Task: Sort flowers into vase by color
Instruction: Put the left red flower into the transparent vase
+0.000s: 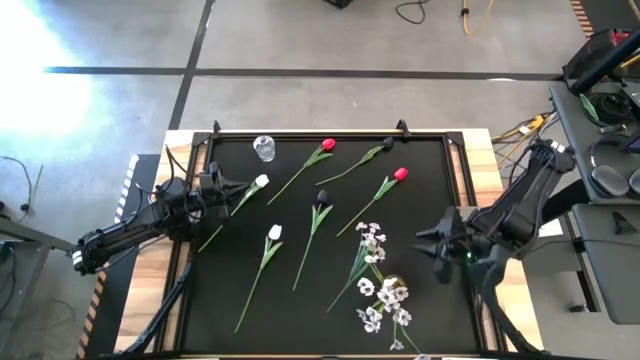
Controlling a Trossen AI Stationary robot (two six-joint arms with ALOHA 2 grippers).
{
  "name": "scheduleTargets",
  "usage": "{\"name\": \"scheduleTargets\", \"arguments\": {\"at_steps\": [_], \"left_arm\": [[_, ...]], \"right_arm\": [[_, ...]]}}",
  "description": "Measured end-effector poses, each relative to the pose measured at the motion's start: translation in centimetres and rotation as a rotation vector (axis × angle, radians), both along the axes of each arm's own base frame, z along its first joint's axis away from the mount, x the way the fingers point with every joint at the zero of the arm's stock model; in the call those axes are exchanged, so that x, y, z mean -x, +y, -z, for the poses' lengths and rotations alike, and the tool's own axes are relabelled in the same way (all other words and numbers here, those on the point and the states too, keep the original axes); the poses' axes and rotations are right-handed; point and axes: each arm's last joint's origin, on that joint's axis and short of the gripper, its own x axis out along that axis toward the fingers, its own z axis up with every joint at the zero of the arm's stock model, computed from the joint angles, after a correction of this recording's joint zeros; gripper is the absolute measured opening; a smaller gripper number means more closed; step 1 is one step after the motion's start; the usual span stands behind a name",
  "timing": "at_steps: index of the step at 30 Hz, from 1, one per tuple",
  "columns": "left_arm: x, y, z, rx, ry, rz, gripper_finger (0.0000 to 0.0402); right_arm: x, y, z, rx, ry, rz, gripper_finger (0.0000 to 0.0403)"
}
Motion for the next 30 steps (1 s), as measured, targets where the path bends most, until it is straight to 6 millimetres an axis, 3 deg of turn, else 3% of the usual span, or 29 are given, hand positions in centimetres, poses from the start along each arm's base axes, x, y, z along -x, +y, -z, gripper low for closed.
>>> {"name": "scheduleTargets", "arguments": {"at_steps": [8,19,25,30], "left_arm": [[0.0,0.0,0.0,0.000,0.000,0.000,0.0000],[0.1,-0.1,-1.1,-0.003,-0.119,0.005,0.0000],[0.5,-0.2,-2.8,0.005,-0.317,-0.006,0.0000],[1.4,0.2,-4.2,0.226,-0.605,-0.167,0.0000]], "right_arm": [[-1.9,-2.7,-3.2,-0.055,-0.014,0.162,0.0017],[-4.4,-5.0,-5.6,-0.050,-0.035,0.295,0.0012],[-5.4,-5.8,-5.4,-0.058,-0.007,0.312,0.0012],[-6.2,-6.4,-5.2,-0.025,-0.004,0.246,0.0012]]}}
